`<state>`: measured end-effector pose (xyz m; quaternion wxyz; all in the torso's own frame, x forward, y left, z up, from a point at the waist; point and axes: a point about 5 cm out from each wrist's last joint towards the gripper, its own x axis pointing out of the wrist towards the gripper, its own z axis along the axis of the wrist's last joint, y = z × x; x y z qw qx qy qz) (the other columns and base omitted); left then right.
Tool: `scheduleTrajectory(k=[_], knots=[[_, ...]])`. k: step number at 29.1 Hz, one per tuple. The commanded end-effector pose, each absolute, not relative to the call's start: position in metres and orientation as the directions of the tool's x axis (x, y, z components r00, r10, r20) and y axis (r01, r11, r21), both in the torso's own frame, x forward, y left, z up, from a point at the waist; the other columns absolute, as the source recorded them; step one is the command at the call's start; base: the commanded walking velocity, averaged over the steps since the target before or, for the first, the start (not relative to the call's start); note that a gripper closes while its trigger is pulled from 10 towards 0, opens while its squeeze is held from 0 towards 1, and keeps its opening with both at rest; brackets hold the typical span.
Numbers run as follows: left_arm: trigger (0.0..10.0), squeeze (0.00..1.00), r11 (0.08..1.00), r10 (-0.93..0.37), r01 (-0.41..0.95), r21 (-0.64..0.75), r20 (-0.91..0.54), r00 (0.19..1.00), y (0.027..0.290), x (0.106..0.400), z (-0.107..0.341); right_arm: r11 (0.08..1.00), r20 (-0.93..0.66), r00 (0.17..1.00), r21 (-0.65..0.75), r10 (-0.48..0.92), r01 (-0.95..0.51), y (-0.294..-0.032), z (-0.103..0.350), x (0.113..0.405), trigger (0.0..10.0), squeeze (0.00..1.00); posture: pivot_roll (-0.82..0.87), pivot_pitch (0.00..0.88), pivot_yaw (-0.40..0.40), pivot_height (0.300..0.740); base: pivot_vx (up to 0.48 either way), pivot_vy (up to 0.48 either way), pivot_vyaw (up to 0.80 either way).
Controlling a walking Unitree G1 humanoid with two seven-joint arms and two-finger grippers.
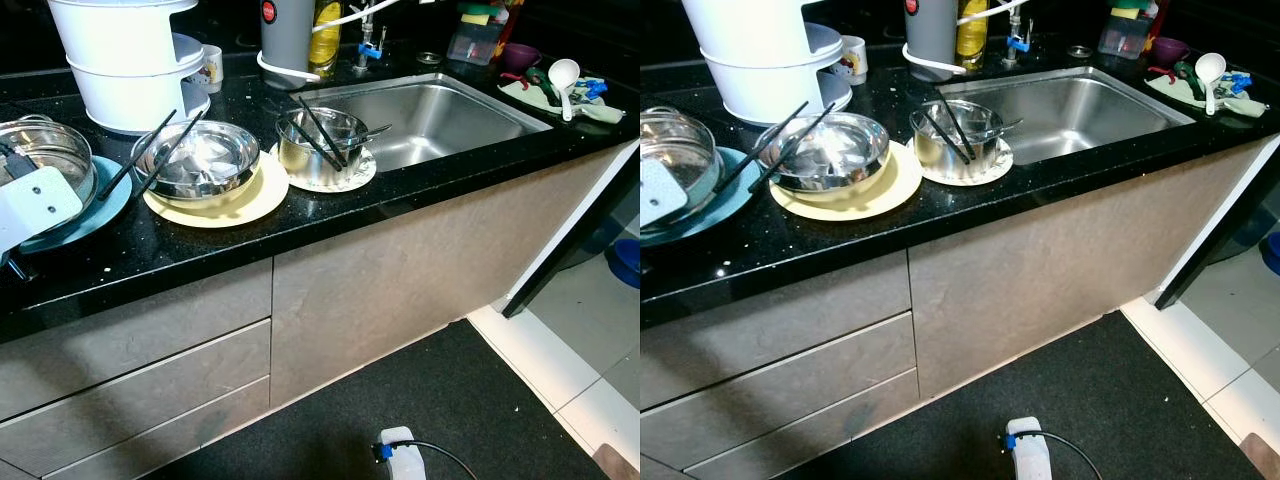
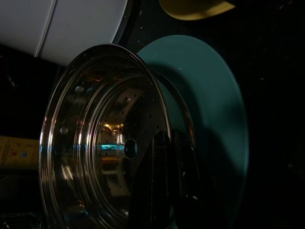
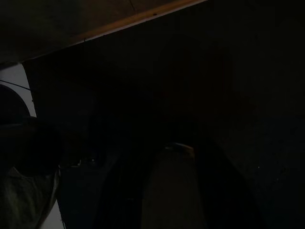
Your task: Kitchen organization
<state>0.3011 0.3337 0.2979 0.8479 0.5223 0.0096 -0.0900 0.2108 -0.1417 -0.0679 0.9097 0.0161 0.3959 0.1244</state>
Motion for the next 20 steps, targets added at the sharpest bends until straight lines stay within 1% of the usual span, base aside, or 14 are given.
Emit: scheduleTrajectory(k=[1,14,15,16,17,20], knots=[[0.0,0.00,0.430,-0.150,0.216,0.877,-0.167,0.975,0.334,0.302,0.288,0.971,-0.739,0.633,0.130,0.231,-0.203,-0.144,-0.072,0.205,10.0,0.00,-0.01,0.145,-0.064,0.740,0.000,0.000,0.00],[0.0,0.00,0.423,-0.169,0.231,0.876,-0.174,0.970,0.333,0.303,0.287,0.970,-0.740,0.632,0.130,0.231,-0.204,-0.144,-0.072,0.204,10.0,0.00,-0.01,0.142,-0.064,0.740,0.000,0.000,0.00],[4.7,0.00,0.425,-0.190,0.245,0.871,-0.178,0.966,0.331,0.302,0.289,0.970,-0.740,0.632,0.130,0.231,-0.204,-0.144,-0.073,0.204,10.0,0.00,-0.01,0.138,-0.065,0.740,0.000,0.000,0.00],[4.7,0.00,0.425,-0.190,0.245,0.871,-0.178,0.966,0.331,0.302,0.289,0.970,-0.740,0.632,0.130,0.231,-0.204,-0.144,-0.073,0.204,10.0,0.00,-0.01,0.138,-0.065,0.740,0.000,0.000,0.00],[10.0,1.00,0.431,-0.210,0.248,0.868,-0.171,0.963,0.328,0.302,0.292,0.970,-0.740,0.632,0.129,0.231,-0.204,-0.145,-0.073,0.204,10.0,0.00,-0.01,0.136,-0.066,0.740,0.000,0.000,0.00],[10.0,1.00,0.455,-0.247,0.265,0.850,-0.165,0.955,0.323,0.302,0.298,0.970,-0.740,0.632,0.128,0.232,-0.206,-0.145,-0.072,0.204,10.0,0.00,-0.01,0.135,-0.066,0.740,0.000,0.000,0.00]])
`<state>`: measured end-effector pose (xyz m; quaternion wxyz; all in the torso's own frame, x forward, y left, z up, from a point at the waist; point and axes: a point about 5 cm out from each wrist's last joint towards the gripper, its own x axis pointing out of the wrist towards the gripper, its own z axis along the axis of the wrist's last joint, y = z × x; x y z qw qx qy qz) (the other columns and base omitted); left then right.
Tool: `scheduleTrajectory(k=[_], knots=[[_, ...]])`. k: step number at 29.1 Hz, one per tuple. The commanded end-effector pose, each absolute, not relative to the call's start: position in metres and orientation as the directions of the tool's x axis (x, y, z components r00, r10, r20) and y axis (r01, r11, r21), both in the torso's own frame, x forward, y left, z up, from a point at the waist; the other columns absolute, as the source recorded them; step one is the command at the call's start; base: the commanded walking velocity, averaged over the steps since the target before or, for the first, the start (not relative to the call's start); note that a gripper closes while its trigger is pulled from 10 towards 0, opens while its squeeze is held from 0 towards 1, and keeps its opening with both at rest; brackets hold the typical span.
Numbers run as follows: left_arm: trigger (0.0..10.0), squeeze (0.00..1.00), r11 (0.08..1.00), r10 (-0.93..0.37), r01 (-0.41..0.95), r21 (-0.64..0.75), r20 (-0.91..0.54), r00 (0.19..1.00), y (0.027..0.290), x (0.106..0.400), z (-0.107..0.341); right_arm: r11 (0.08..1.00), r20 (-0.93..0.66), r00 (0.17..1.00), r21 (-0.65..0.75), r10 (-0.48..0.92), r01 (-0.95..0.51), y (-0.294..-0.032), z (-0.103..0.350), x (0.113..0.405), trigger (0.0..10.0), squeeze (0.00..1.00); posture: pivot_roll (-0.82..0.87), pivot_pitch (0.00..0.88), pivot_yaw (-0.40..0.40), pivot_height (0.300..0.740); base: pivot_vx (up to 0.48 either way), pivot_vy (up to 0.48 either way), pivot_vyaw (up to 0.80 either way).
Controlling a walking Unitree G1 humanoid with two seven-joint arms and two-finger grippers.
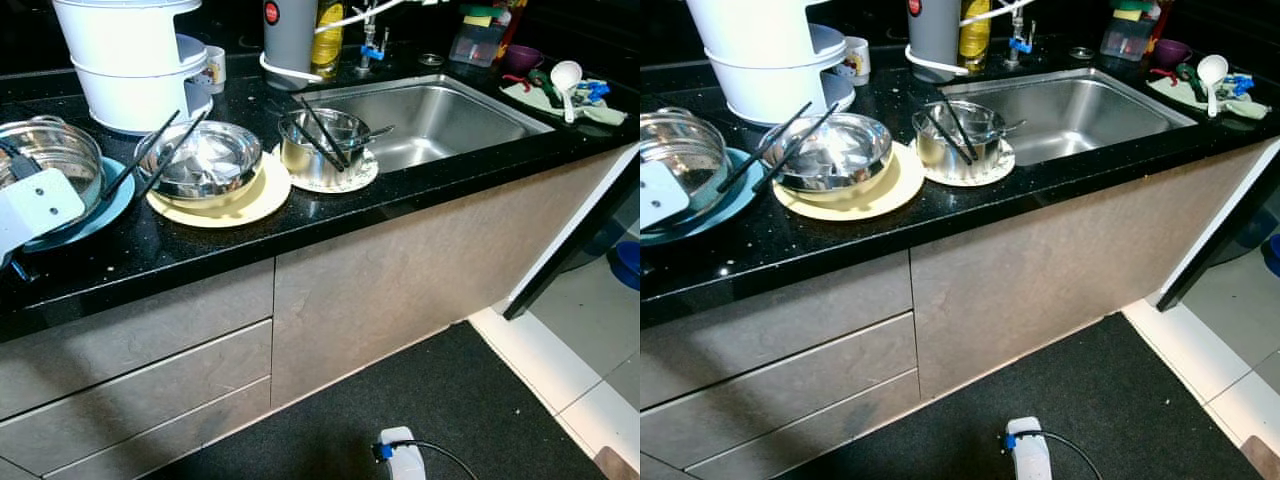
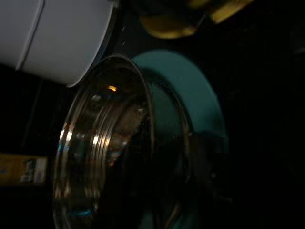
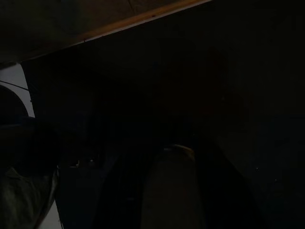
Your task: Kitchen organization
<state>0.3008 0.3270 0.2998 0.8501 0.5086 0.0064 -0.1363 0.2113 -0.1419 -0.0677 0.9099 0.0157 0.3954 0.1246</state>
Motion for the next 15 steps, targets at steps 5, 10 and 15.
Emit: scheduleTrajectory(k=[5,10,15], knots=[[10.0,0.00,0.473,-0.266,0.255,0.843,-0.140,0.954,0.319,0.301,0.307,0.970,-0.739,0.632,0.127,0.232,-0.207,-0.145,-0.072,0.205,10.0,0.00,-0.01,0.131,-0.066,0.740,0.000,0.000,0.00],[10.0,0.00,0.594,-0.345,0.284,0.752,-0.080,0.935,0.314,0.297,0.323,0.970,-0.739,0.632,0.129,0.232,-0.206,-0.145,-0.072,0.204,10.0,0.00,-0.01,0.130,-0.062,0.740,0.000,0.000,0.00],[10.0,0.00,0.681,-0.430,0.365,0.635,-0.056,0.901,0.314,0.285,0.340,0.970,-0.739,0.632,0.133,0.235,-0.205,-0.144,-0.073,0.203,10.0,0.00,0.00,0.134,-0.062,0.740,0.000,0.000,0.00]])
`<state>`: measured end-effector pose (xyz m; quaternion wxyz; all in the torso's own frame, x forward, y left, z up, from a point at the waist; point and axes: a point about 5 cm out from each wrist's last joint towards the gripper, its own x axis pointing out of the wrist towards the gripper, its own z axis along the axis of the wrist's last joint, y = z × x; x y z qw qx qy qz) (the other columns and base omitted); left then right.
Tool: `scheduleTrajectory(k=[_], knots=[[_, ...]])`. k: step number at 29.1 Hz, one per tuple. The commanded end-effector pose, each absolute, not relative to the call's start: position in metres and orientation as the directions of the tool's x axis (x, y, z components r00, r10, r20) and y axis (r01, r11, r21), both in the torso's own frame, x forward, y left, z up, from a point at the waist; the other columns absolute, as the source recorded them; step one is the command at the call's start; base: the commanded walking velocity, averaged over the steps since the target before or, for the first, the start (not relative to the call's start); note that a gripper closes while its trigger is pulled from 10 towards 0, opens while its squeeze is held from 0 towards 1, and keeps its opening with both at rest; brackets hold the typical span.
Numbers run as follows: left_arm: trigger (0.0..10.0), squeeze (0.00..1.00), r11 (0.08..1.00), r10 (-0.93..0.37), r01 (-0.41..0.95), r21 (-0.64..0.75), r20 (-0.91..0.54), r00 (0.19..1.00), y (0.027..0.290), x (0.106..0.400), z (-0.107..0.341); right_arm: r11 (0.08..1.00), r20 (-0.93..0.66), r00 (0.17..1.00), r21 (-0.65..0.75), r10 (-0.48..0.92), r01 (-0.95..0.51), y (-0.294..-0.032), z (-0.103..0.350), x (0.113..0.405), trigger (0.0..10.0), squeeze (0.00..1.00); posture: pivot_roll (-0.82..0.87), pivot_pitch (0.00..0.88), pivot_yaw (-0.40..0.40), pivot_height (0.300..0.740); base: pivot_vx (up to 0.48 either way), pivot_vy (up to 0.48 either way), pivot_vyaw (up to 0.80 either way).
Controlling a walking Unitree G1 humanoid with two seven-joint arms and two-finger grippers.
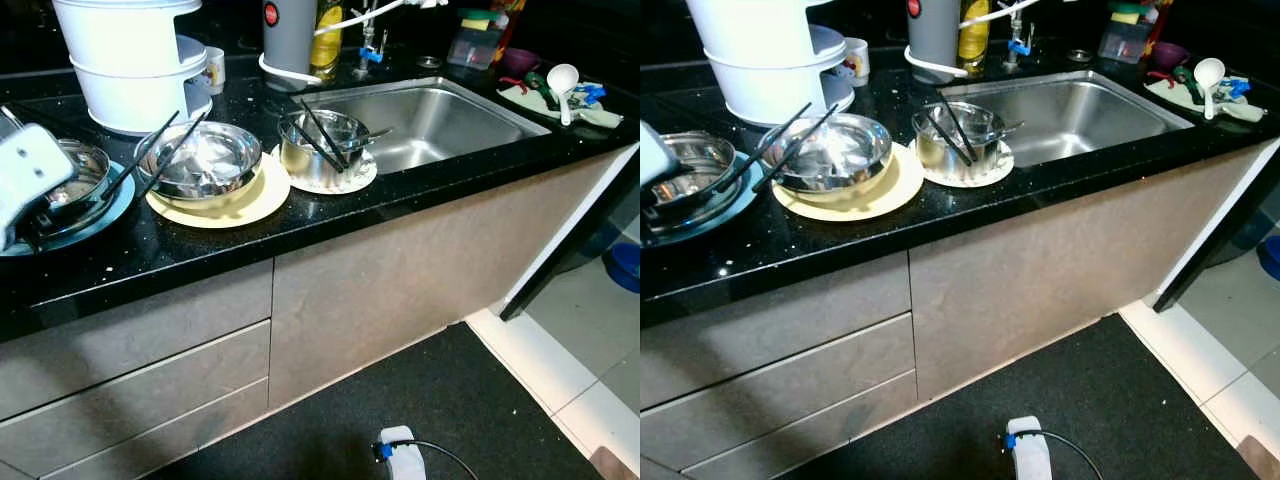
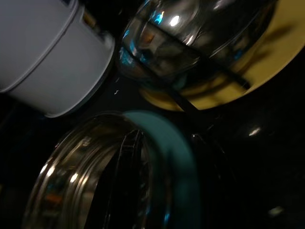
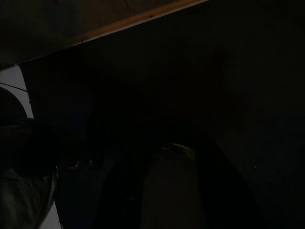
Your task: Kitchen organization
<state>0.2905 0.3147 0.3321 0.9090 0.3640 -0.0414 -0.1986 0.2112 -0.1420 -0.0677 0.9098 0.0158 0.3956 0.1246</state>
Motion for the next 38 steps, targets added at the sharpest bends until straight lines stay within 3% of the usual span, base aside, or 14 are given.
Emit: scheduleTrajectory(k=[1,4,7,17,20,21,33,38], knots=[[10.0,0.00,0.681,-0.430,0.365,0.635,-0.056,0.901,0.314,0.285,0.340,0.970,-0.739,0.632,0.133,0.235,-0.205,-0.144,-0.073,0.203,10.0,0.00,0.00,0.134,-0.062,0.740,0.000,0.000,0.00],[10.0,0.00,0.746,-0.427,0.354,0.564,-0.003,0.904,0.319,0.281,0.351,0.969,-0.739,0.629,0.136,0.239,-0.208,-0.142,-0.073,0.202,10.0,0.00,0.00,0.138,-0.066,0.740,0.000,0.000,0.00],[10.0,0.00,0.873,-0.214,0.151,0.464,0.084,0.973,0.333,0.299,0.359,0.967,-0.741,0.626,0.138,0.244,-0.214,-0.140,-0.073,0.203,10.0,0.00,0.00,0.146,-0.071,0.740,0.000,0.000,0.00],[10.0,0.00,0.905,-0.035,0.020,0.426,0.028,0.999,0.337,0.320,0.347,0.968,-0.735,0.633,0.142,0.243,-0.206,-0.139,-0.072,0.205,10.0,0.00,0.00,0.152,-0.056,0.740,0.000,0.000,0.00],[10.0,0.02,0.936,0.018,-0.007,0.353,-0.030,0.999,0.341,0.328,0.339,0.969,-0.737,0.631,0.143,0.242,-0.204,-0.139,-0.073,0.203,10.0,0.00,0.00,0.152,-0.054,0.740,0.000,0.000,0.00],[10.0,1.00,0.953,0.033,-0.015,0.302,-0.055,0.998,0.340,0.332,0.337,0.969,-0.738,0.630,0.144,0.241,-0.203,-0.139,-0.073,0.202,10.0,0.00,0.00,0.154,-0.051,0.740,0.000,0.000,0.00],[10.0,1.00,0.984,0.155,-0.138,0.117,-0.155,0.976,0.328,0.355,0.342,0.970,-0.737,0.633,0.143,0.237,-0.197,-0.140,-0.073,0.204,10.0,0.00,0.00,0.159,-0.051,0.740,0.000,0.000,0.00],[10.0,1.00,0.974,0.204,-0.174,0.145,-0.229,0.952,0.320,0.359,0.348,0.970,-0.736,0.635,0.138,0.235,-0.199,-0.142,-0.072,0.205,10.0,0.00,-0.01,0.159,-0.052,0.740,0.000,0.000,0.00]])
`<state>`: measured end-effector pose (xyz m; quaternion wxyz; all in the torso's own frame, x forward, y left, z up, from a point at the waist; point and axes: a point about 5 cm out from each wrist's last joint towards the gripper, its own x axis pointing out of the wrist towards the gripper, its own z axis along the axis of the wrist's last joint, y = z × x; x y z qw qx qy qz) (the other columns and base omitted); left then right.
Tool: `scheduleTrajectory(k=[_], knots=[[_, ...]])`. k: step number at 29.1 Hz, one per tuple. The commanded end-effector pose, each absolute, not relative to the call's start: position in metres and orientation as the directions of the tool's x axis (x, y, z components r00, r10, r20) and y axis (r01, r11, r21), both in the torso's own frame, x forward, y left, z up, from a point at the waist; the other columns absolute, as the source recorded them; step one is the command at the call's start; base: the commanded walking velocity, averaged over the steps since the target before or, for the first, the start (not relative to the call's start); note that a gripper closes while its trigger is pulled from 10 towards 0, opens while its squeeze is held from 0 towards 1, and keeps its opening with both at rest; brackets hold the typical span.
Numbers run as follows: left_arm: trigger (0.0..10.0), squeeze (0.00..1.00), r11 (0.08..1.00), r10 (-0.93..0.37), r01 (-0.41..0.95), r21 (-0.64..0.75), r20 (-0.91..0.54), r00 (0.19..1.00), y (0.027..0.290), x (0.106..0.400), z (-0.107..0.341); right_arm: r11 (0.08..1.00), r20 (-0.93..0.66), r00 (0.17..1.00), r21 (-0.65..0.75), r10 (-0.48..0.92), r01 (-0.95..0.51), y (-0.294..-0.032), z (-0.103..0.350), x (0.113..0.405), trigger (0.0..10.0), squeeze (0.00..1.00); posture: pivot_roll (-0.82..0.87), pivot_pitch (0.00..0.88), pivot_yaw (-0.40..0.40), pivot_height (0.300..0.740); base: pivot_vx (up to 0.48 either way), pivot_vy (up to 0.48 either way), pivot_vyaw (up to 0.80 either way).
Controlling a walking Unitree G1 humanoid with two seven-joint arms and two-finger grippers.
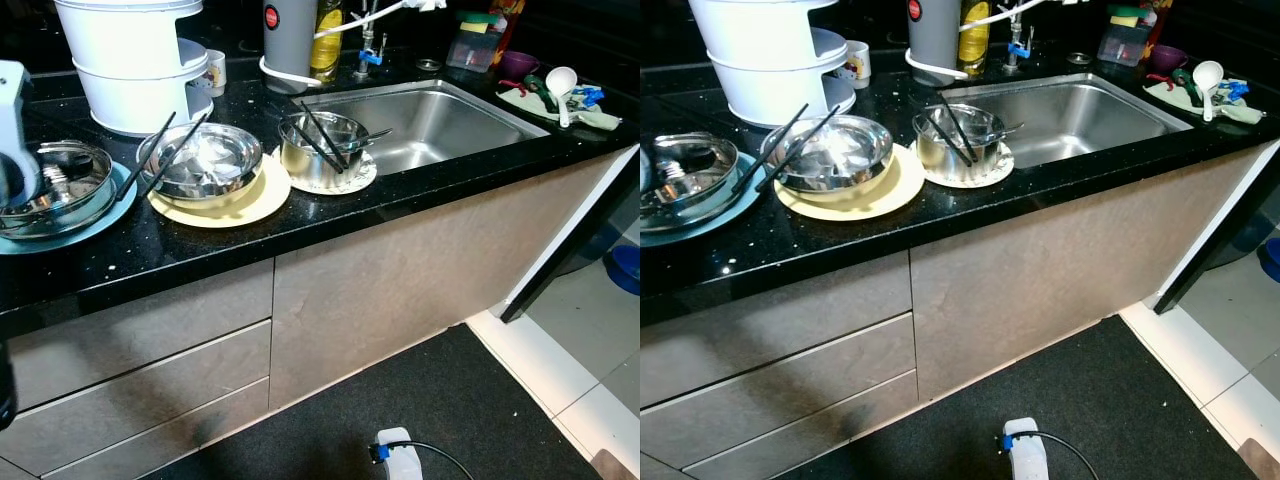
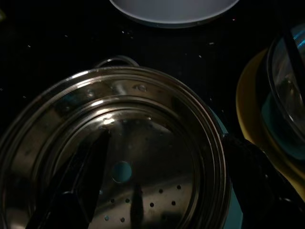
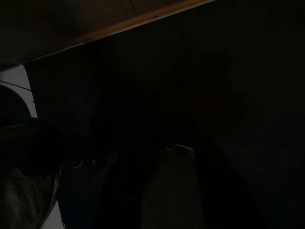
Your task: Kitchen organization
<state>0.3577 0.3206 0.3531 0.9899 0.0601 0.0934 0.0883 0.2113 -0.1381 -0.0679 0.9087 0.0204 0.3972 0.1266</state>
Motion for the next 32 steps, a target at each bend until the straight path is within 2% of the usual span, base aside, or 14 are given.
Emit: scheduleTrajectory(k=[1,2,4,6,7,8,16,22,24,25,26,28,31,32], knots=[[10.0,1.00,0.974,0.204,-0.174,0.145,-0.229,0.952,0.320,0.359,0.348,0.970,-0.736,0.635,0.138,0.235,-0.199,-0.142,-0.072,0.205,10.0,0.00,-0.01,0.159,-0.052,0.740,0.000,0.000,0.00],[10.0,0.44,0.972,0.200,-0.164,0.167,-0.229,0.953,0.319,0.360,0.350,0.971,-0.738,0.634,0.135,0.232,-0.198,-0.144,-0.072,0.205,10.0,0.00,-0.01,0.159,-0.053,0.740,0.000,0.000,0.00],[10.0,0.44,0.974,0.191,-0.156,0.164,-0.226,0.955,0.319,0.360,0.351,0.971,-0.738,0.634,0.135,0.231,-0.198,-0.144,-0.072,0.205,10.0,0.00,-0.01,0.159,-0.053,0.740,0.000,0.000,0.00],[10.0,0.25,0.968,0.221,-0.187,0.166,-0.215,0.951,0.324,0.360,0.350,0.971,-0.738,0.634,0.134,0.231,-0.198,-0.144,-0.072,0.205,10.0,0.00,-0.01,0.159,-0.053,0.740,0.000,0.000,0.00],[10.0,0.25,0.968,0.221,-0.187,0.166,-0.215,0.951,0.324,0.360,0.350,0.971,-0.738,0.634,0.134,0.231,-0.198,-0.144,-0.072,0.205,10.0,0.00,-0.01,0.159,-0.053,0.740,0.000,0.000,0.00],[10.0,0.00,0.959,0.244,-0.205,0.193,-0.203,0.948,0.325,0.361,0.350,0.971,-0.737,0.635,0.134,0.232,-0.199,-0.144,-0.072,0.205,10.0,0.00,-0.01,0.158,-0.055,0.740,0.000,0.000,0.00],[10.0,0.00,0.909,0.291,-0.257,0.329,-0.059,0.955,0.329,0.361,0.359,0.970,-0.737,0.635,0.135,0.233,-0.200,-0.144,-0.072,0.205,10.0,0.00,-0.01,0.157,-0.055,0.740,0.000,0.000,0.00],[10.0,0.00,0.915,0.259,-0.289,0.282,0.140,0.956,0.331,0.354,0.385,0.971,-0.738,0.634,0.134,0.233,-0.200,-0.144,-0.072,0.204,10.0,0.00,-0.01,0.151,-0.051,0.740,0.000,0.000,0.00],[10.0,0.00,0.949,0.159,-0.204,0.240,0.194,0.968,0.324,0.353,0.392,0.971,-0.738,0.634,0.134,0.232,-0.199,-0.144,-0.072,0.204,10.0,0.00,-0.01,0.150,-0.049,0.740,0.000,0.000,0.00],[10.0,0.27,0.953,-0.121,0.057,0.297,0.202,0.972,0.299,0.346,0.392,0.971,-0.739,0.634,0.134,0.230,-0.196,-0.145,-0.073,0.203,10.0,0.00,-0.01,0.145,-0.045,0.740,0.000,0.000,0.00],[10.0,0.27,0.953,-0.121,0.057,0.297,0.202,0.972,0.299,0.346,0.392,0.971,-0.739,0.634,0.134,0.230,-0.196,-0.145,-0.073,0.203,10.0,0.00,-0.01,0.145,-0.045,0.740,0.000,0.000,0.00],[10.0,0.27,0.881,-0.309,0.216,0.420,0.168,0.936,0.282,0.337,0.385,0.972,-0.739,0.633,0.134,0.229,-0.195,-0.145,-0.073,0.203,10.0,0.00,-0.01,0.143,-0.044,0.740,0.000,0.000,0.00],[10.0,0.24,0.843,-0.375,0.274,0.464,0.142,0.916,0.277,0.332,0.380,0.972,-0.740,0.633,0.134,0.229,-0.194,-0.145,-0.073,0.202,10.0,0.00,-0.01,0.139,-0.041,0.740,0.000,0.000,0.00],[10.0,0.24,0.778,-0.444,0.340,0.529,0.079,0.892,0.276,0.322,0.370,0.972,-0.740,0.632,0.135,0.229,-0.193,-0.145,-0.074,0.201,10.0,0.00,-0.01,0.136,-0.043,0.740,0.000,0.000,0.00]])
